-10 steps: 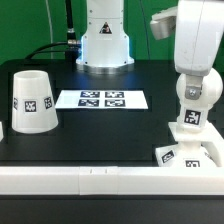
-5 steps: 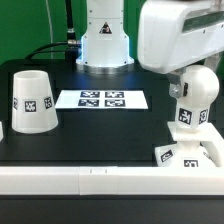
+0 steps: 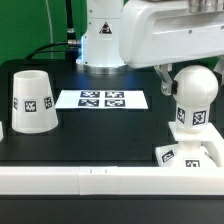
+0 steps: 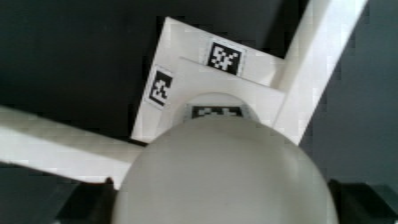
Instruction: Assemble lamp
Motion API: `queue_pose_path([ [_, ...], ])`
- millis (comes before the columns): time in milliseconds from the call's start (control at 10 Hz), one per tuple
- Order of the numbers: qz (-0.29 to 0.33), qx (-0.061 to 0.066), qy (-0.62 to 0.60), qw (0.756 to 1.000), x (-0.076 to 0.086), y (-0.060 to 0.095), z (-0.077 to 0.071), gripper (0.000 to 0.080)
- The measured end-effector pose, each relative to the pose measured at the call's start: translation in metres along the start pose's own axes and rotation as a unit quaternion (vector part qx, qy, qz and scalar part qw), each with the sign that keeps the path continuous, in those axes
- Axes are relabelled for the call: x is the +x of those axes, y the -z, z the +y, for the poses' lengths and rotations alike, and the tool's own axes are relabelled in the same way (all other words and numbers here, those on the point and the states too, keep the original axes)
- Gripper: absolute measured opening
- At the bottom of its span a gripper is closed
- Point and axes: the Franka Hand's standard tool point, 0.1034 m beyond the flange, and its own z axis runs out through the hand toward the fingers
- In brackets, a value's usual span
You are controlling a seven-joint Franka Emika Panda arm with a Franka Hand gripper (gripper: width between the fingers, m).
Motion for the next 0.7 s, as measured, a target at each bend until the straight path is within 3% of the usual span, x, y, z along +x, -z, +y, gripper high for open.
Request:
queue_pose_path([
  [400,0.0,0.001,-0.115,0.993,-0.0002,-0.0005,-0.001,0.0577],
  [700,-0.003,0.011,-0.291,0.957,-0.0001,-0.002,-0.0025,0.0577],
])
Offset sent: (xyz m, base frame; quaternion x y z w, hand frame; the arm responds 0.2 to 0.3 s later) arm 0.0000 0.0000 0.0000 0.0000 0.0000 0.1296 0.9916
